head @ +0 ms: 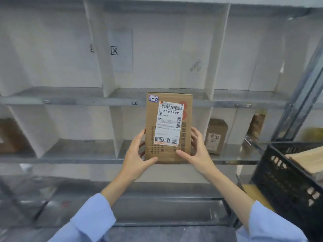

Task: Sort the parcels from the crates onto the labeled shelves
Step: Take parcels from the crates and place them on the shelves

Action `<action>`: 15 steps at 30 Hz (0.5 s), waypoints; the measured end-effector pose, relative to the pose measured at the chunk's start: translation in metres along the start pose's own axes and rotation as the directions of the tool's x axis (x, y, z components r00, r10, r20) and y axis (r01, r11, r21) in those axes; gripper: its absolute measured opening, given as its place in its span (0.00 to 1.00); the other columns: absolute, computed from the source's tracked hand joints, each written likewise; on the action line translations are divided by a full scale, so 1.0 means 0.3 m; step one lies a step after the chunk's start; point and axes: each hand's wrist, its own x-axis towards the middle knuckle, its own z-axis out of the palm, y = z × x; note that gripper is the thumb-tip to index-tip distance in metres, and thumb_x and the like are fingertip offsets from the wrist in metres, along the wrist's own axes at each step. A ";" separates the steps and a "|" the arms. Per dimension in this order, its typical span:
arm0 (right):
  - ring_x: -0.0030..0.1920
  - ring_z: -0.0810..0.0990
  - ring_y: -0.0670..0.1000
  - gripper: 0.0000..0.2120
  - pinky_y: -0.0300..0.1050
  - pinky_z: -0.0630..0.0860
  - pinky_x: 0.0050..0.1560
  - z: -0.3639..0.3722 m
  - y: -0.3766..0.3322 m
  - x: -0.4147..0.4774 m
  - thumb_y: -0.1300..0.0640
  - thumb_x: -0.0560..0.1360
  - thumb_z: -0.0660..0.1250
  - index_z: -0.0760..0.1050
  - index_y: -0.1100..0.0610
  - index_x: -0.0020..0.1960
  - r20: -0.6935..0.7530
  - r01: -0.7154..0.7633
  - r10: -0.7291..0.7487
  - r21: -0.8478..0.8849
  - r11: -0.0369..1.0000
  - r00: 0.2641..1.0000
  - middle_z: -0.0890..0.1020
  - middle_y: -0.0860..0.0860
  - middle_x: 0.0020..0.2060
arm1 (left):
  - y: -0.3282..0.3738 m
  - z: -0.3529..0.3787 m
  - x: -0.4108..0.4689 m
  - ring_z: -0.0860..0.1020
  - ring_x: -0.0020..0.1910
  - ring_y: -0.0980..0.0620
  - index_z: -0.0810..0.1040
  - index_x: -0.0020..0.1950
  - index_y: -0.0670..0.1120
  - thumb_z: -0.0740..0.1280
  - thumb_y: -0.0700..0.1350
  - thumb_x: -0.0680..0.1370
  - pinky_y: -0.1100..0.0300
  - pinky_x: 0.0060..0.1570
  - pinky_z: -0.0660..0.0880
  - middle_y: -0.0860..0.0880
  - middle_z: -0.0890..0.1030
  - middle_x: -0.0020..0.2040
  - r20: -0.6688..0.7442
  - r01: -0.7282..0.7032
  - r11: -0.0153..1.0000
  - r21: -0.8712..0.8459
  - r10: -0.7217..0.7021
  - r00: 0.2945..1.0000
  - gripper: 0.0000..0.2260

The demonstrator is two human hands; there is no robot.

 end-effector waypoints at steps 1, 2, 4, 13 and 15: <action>0.74 0.63 0.40 0.43 0.50 0.62 0.76 0.056 -0.021 0.008 0.56 0.71 0.77 0.53 0.44 0.76 0.023 0.009 -0.009 0.004 1.000 1.000 0.64 0.41 0.75 | -0.002 -0.060 -0.018 0.69 0.67 0.63 0.60 0.73 0.65 0.77 0.36 0.68 0.60 0.61 0.75 0.59 0.67 0.72 -0.019 -0.002 1.000 0.003 0.002 1.000 0.44; 0.74 0.63 0.40 0.44 0.49 0.62 0.76 0.111 -0.040 0.016 0.55 0.72 0.76 0.52 0.43 0.77 0.047 0.016 -0.016 0.003 1.000 0.999 0.64 0.41 0.75 | -0.003 -0.116 -0.035 0.70 0.67 0.63 0.60 0.73 0.65 0.77 0.36 0.68 0.62 0.59 0.76 0.58 0.67 0.72 -0.039 -0.004 1.000 0.010 0.004 0.999 0.44; 0.74 0.63 0.41 0.45 0.49 0.62 0.75 0.220 -0.078 0.030 0.53 0.72 0.76 0.50 0.41 0.77 0.100 0.025 -0.024 -0.002 1.000 0.995 0.64 0.39 0.75 | -0.004 -0.221 -0.070 0.71 0.65 0.64 0.60 0.72 0.65 0.76 0.34 0.69 0.68 0.55 0.75 0.55 0.69 0.72 -0.089 -0.002 0.999 0.041 0.005 0.996 0.43; 0.72 0.66 0.43 0.45 0.44 0.66 0.70 0.646 -0.245 0.144 0.52 0.73 0.74 0.48 0.43 0.79 0.294 0.077 -0.104 0.104 0.992 0.950 0.67 0.35 0.70 | -0.005 -0.648 -0.177 0.72 0.62 0.67 0.62 0.70 0.65 0.75 0.33 0.71 0.72 0.50 0.75 0.62 0.72 0.65 -0.288 0.023 0.991 0.131 0.016 0.957 0.40; 0.71 0.67 0.44 0.45 0.44 0.67 0.70 0.737 -0.281 0.182 0.52 0.72 0.74 0.49 0.44 0.79 0.318 0.089 -0.123 0.119 0.989 0.940 0.67 0.42 0.73 | -0.008 -0.731 -0.187 0.73 0.59 0.69 0.61 0.71 0.63 0.75 0.33 0.71 0.73 0.48 0.74 0.62 0.72 0.63 -0.323 0.037 0.988 0.147 0.012 0.946 0.39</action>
